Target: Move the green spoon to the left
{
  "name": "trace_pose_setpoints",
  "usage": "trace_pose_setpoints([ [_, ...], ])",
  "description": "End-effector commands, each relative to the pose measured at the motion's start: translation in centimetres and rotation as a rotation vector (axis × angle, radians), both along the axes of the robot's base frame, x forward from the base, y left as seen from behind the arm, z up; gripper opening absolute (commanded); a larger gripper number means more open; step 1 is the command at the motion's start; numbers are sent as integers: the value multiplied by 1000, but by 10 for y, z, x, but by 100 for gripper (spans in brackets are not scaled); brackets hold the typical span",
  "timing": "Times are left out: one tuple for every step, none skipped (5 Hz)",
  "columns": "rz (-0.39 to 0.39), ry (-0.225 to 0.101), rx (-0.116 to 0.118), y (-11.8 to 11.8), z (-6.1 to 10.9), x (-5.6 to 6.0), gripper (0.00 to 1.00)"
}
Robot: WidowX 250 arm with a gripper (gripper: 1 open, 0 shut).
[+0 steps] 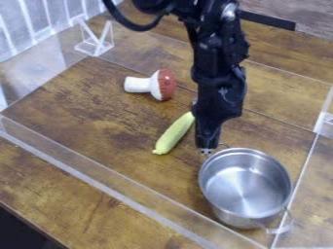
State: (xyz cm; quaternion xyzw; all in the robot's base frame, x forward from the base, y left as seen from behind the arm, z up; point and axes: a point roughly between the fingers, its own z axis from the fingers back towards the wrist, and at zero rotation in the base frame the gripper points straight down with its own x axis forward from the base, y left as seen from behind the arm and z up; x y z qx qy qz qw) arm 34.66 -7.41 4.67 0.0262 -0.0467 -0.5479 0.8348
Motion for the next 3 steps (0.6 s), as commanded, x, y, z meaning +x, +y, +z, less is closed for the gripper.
trace_pose_setpoints([
  [-1,-33,-33,16,5,7,0],
  [26,-20,-52,17,-2,11,0],
  [70,-6,-59,17,4,14,0],
])
